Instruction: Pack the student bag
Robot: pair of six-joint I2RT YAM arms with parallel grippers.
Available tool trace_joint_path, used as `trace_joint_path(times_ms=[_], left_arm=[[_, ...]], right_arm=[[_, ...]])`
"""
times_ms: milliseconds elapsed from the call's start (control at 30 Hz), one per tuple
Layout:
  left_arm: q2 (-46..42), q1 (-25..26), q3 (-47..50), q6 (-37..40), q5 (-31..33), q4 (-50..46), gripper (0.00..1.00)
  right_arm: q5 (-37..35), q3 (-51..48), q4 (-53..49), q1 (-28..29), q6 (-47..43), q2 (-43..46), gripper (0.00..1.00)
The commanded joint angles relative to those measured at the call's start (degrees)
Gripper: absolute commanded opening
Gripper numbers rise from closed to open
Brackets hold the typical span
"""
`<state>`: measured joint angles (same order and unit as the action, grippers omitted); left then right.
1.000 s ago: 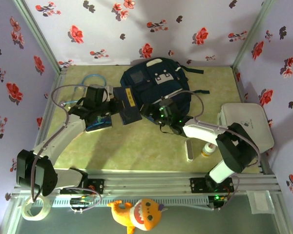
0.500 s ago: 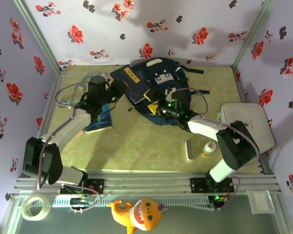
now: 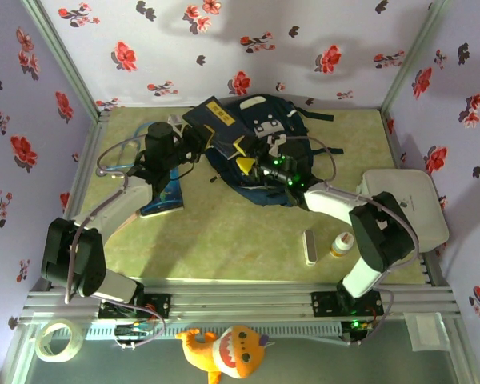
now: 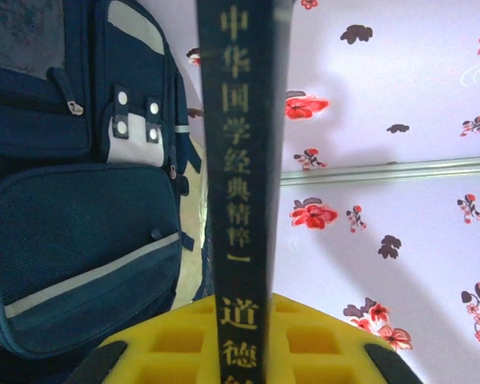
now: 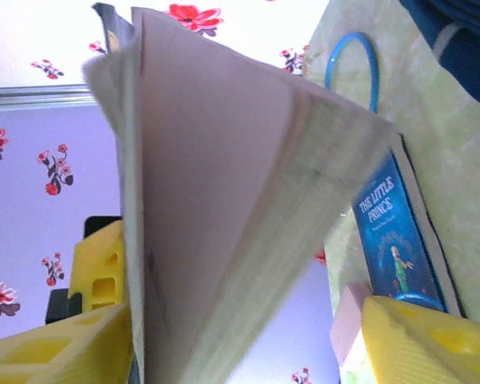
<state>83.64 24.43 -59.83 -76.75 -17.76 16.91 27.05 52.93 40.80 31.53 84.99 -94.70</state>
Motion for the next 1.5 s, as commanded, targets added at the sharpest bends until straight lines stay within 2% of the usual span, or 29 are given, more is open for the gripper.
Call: trace_joint_path(times_ms=[0, 233, 367, 633, 733, 833, 933, 1000, 1100, 1200, 1300, 1467], left_arm=[[-0.1, 0.3, 0.8, -2.3, -1.8, 5.4, 0.00], [-0.6, 0.4, 0.8, -1.6, -2.1, 4.2, 0.00], [-0.5, 0.5, 0.9, -1.4, -2.4, 3.6, 0.00], [-0.6, 0.5, -0.6, 1.4, -3.1, -1.2, 0.00], [-0.5, 0.5, -1.1, 2.6, -3.6, -2.4, 0.05], [-1.0, 0.4, -2.2, 5.3, -3.6, -6.6, 0.16], [-1.7, 0.7, -3.9, 10.5, -2.6, -14.4, 0.32], [-1.6, 1.7, -6.7, 17.5, -1.5, -23.2, 0.45], [0.1, 4.3, -11.2, 27.6, 2.3, -35.7, 0.59], [2.9, 6.5, -13.3, 33.2, 4.2, -40.1, 0.68], [6.8, 8.7, -15.7, 38.0, 5.0, -41.1, 0.73], [17.0, 13.0, -27.3, 49.5, 8.5, -48.9, 0.79]], right_arm=[[0.3, 3.3, 4.1, -0.7, 1.3, -1.2, 0.71], [-1.6, 3.7, 6.6, -1.6, 2.1, -1.4, 0.66], [-2.3, 3.2, 8.7, -2.2, 2.5, -1.6, 0.59], [-1.9, 4.7, 4.4, -2.3, -0.2, -1.4, 0.33], [-2.8, 4.6, 1.7, -2.3, -3.1, -0.2, 0.20], [-4.7, 4.1, -2.9, -2.7, -7.4, 2.5, 0.13], [-6.1, 3.6, -9.0, -3.9, -12.9, 6.2, 0.11], [-7.7, 3.4, -15.3, -5.3, -17.4, 9.4, 0.10], [-11.2, 3.3, -26.3, -7.5, -24.5, 14.2, 0.10], [-15.3, 3.4, -36.6, -9.7, -30.7, 18.7, 0.10], [-19.3, 3.4, -44.5, -12.0, -34.3, 22.8, 0.10], [-26.3, 2.3, -54.2, -14.7, -37.3, 28.9, 0.10]])
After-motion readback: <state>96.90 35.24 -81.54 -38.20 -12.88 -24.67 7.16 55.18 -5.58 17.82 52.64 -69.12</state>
